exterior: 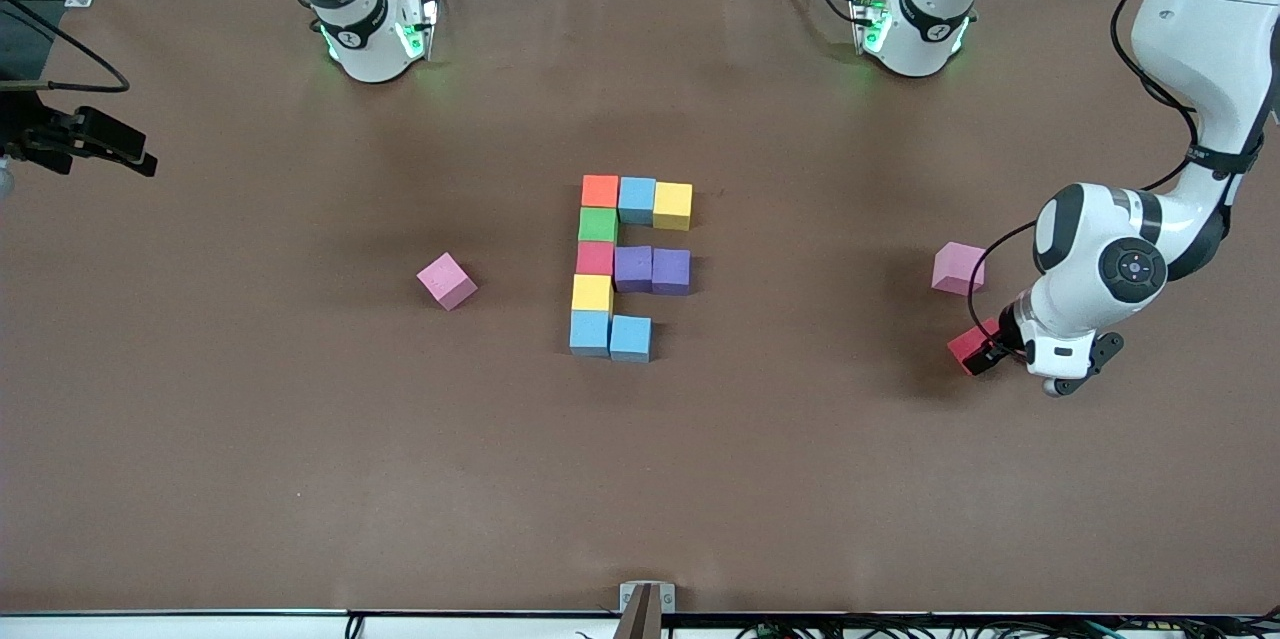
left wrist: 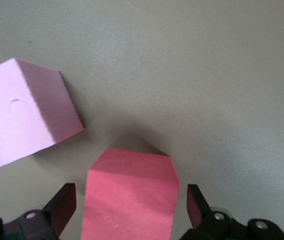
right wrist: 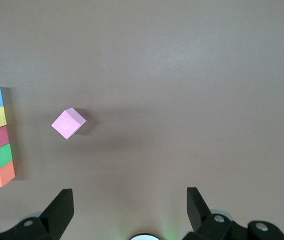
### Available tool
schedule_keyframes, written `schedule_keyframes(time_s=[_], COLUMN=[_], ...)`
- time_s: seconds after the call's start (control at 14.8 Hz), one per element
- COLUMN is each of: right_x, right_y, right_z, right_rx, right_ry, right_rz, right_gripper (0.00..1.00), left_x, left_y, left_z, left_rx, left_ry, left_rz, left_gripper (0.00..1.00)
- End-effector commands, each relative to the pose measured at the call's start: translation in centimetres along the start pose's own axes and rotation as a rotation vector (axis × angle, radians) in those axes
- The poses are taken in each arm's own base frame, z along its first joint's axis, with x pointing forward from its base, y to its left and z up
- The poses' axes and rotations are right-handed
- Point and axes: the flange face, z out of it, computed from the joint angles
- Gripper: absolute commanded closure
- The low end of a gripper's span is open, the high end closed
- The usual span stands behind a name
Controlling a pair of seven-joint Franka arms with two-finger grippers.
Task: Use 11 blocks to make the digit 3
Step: 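Move the left gripper to the red cube and grasp it, then carry the red cube to the shape's end and place it with the left gripper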
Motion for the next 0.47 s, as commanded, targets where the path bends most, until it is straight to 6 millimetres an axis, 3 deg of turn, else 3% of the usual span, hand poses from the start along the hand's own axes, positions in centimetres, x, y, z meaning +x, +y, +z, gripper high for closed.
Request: schedule_keyframes(time_s=[0.0,0.07,0.14,0.41], right_x=[-1.6,-1.5,-1.5,-1.4], right_y=[-0.2,-0.1,0.1,0.1], right_z=[-0.2,-0.1,-0.1,-0.3], right_rx=[-0.005,-0.005,-0.006,-0.007], right_ry=[0.013,0.013,0.013,0.022], right_rz=[0.004,0.006,0.009,0.009], right_gripper=[0.0,0.0,0.0,0.0], left_x=[0.1,0.4,0.8,0.3], left_y=[0.4,0.5,1.0,5.7], left_z=[0.3,0.6,0.1,-1.4], left_rx=[-0.009,-0.01,-0.019,-0.033], left_ry=[0.015,0.016,0.025,0.034], left_rz=[0.017,0.008,0.0,-0.212], left_gripper=[0.45,0.57,0.62,0.62])
